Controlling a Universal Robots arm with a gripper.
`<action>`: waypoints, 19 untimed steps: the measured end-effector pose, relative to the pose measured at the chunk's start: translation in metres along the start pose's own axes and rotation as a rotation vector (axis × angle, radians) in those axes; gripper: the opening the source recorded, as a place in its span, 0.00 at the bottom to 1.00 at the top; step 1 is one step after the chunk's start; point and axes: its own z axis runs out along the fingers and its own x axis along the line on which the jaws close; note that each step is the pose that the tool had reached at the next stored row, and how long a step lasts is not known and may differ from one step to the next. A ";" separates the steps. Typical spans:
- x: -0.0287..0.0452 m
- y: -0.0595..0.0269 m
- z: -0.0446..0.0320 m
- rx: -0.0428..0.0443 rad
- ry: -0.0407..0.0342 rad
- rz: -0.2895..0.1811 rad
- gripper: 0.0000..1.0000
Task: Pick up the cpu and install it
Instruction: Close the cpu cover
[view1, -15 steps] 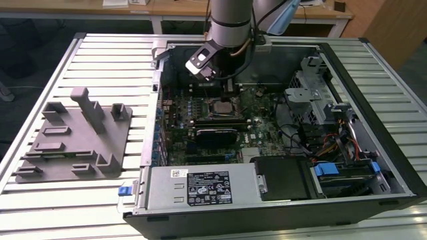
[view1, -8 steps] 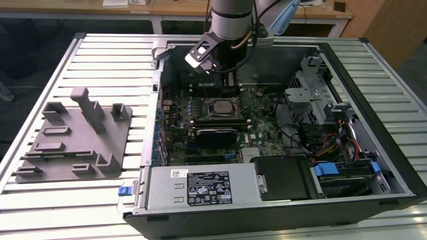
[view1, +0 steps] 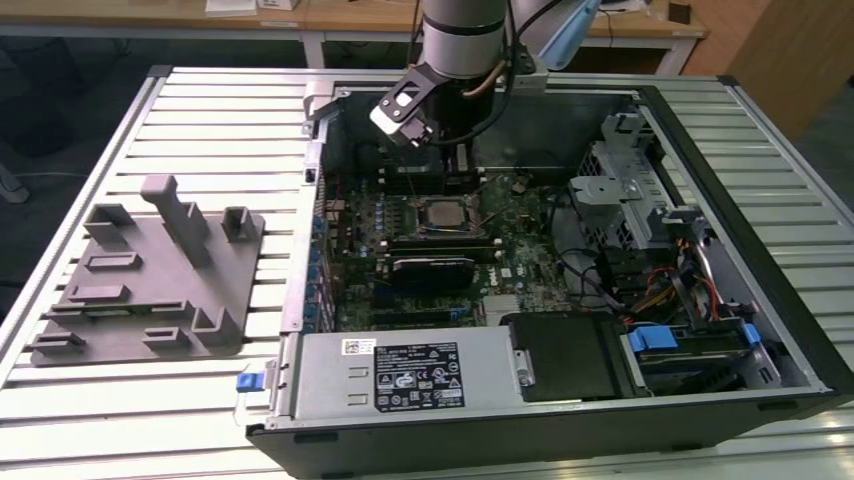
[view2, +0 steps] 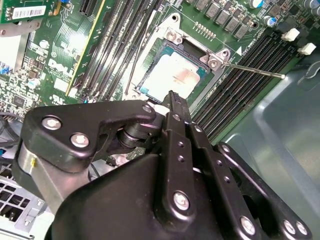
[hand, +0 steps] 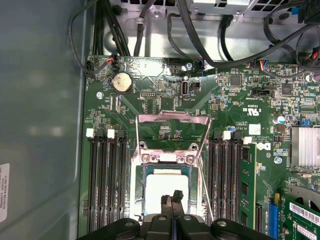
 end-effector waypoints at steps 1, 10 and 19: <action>0.0000 0.0000 0.0000 0.0000 0.0000 0.000 0.11; -0.0001 0.0003 -0.0066 0.0000 -0.0001 0.000 0.11; -0.0004 0.0007 -0.0171 0.0001 -0.0001 0.000 0.11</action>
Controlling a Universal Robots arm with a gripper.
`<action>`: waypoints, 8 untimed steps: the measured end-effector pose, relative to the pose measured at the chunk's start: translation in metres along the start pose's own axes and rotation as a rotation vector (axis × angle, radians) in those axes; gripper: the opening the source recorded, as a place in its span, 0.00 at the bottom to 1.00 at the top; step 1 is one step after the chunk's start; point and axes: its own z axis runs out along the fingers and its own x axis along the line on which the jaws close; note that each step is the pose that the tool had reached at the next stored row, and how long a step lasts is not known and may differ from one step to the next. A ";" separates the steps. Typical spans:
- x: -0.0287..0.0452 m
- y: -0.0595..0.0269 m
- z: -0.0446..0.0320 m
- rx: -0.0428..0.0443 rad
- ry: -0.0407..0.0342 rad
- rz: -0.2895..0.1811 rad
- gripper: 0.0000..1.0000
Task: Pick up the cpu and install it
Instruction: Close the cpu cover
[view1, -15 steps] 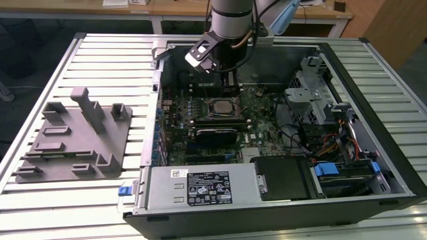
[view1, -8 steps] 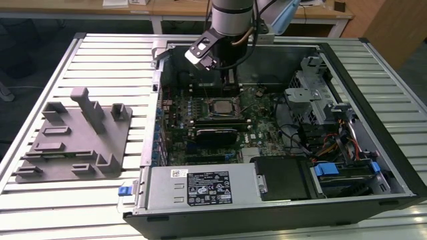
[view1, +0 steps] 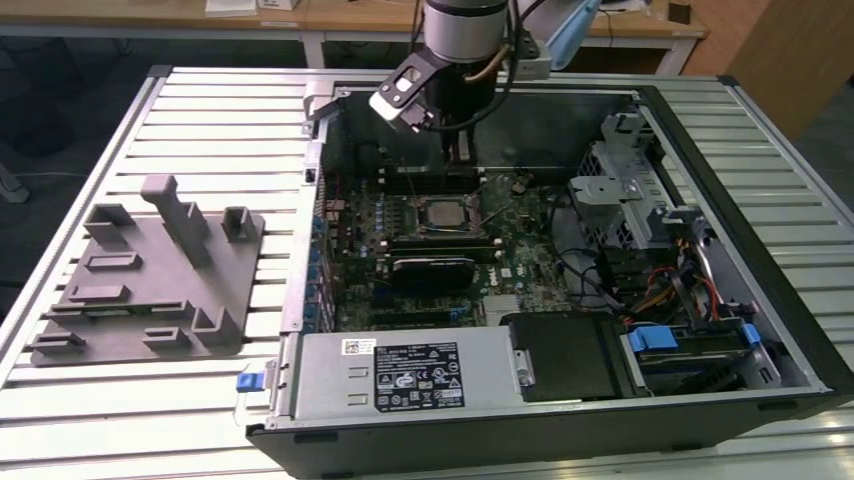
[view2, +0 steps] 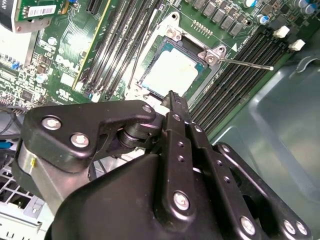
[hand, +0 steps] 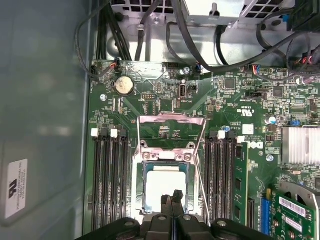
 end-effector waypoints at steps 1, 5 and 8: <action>0.0000 0.0001 -0.0014 0.0000 0.0000 0.000 0.11; -0.0002 0.0003 -0.0080 0.0000 0.0000 0.000 0.11; -0.0003 0.0005 -0.0129 -0.0001 0.0001 0.000 0.11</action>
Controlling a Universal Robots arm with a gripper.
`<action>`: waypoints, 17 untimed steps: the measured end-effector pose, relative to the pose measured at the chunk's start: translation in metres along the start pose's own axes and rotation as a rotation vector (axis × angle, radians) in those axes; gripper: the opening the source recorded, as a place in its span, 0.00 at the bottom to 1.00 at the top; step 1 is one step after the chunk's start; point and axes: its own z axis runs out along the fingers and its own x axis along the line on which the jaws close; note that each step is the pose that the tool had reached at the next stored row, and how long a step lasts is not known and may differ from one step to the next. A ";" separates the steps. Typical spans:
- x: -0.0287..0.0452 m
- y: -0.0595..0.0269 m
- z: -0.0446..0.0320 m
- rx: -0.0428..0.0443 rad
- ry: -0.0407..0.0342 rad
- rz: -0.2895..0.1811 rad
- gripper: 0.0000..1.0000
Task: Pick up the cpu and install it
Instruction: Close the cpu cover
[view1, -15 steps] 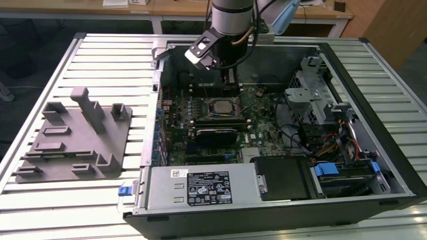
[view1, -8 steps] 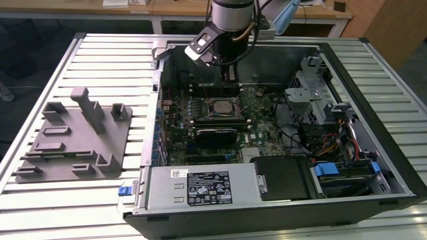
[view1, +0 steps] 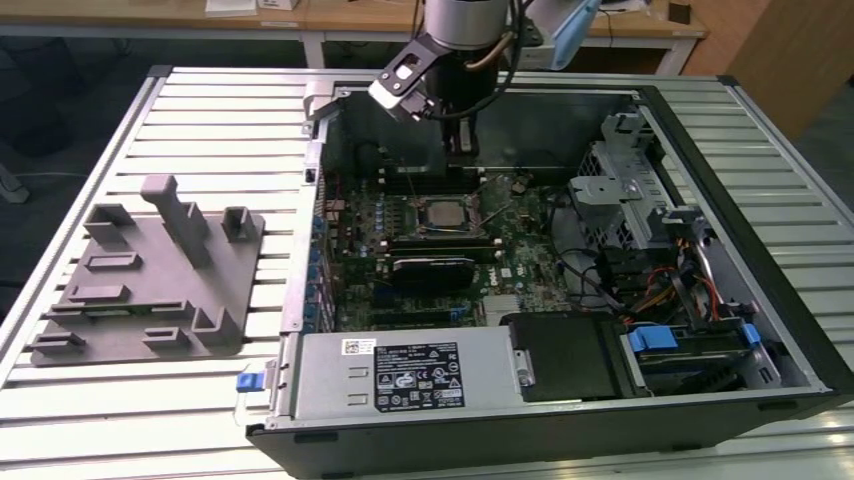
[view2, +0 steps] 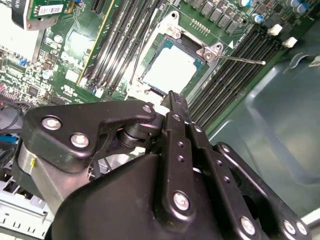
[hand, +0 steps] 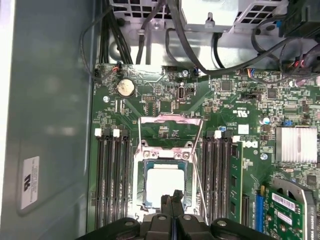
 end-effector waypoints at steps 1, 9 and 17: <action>0.0000 0.0001 -0.0016 0.0000 -0.0001 0.000 0.11; -0.0001 0.0019 -0.0047 0.0001 -0.0001 0.000 0.11; -0.0005 0.0273 -0.0035 0.0005 0.0001 0.000 0.11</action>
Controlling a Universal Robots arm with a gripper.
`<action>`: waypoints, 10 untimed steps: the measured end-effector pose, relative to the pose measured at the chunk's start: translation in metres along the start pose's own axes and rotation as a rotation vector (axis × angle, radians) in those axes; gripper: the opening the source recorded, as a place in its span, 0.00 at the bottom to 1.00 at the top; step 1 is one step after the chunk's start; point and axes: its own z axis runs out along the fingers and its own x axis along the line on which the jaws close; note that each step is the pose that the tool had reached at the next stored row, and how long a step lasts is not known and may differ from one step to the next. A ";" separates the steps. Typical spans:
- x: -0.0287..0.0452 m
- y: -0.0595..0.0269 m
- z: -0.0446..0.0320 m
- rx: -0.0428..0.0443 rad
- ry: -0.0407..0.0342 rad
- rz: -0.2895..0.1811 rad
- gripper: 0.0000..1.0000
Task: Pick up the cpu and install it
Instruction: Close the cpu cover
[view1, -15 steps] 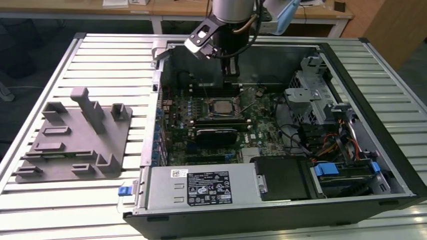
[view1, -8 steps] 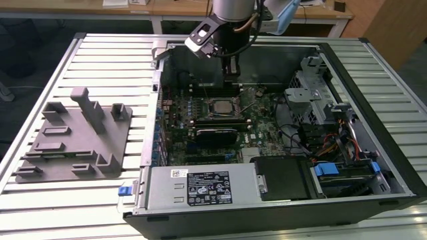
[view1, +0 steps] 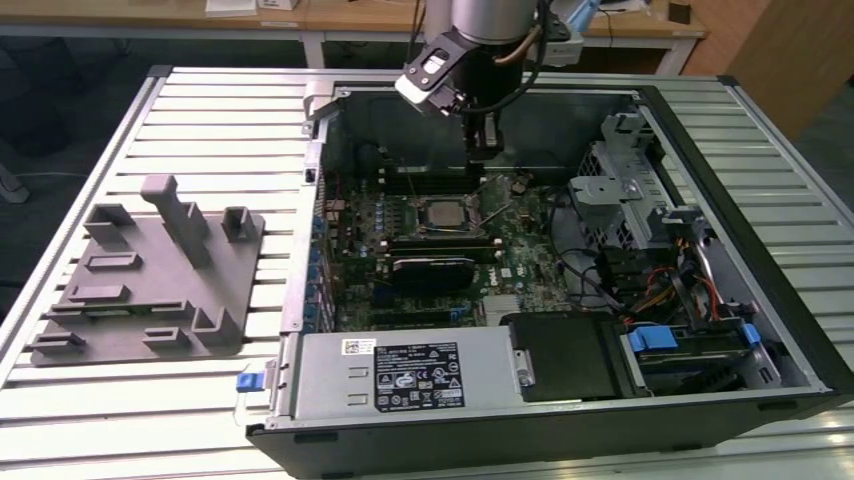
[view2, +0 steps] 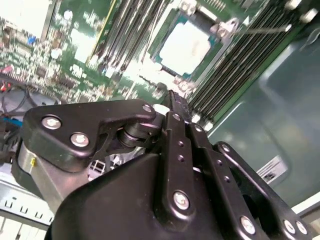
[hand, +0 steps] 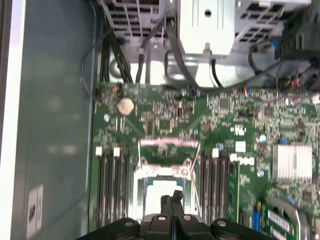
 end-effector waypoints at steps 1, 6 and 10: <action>-0.0001 0.0037 0.0001 0.0001 0.0000 0.000 0.11; -0.0004 0.0222 0.0010 0.0005 0.0000 0.000 0.11; -0.0006 0.0358 0.0016 0.0011 -0.0002 0.000 0.11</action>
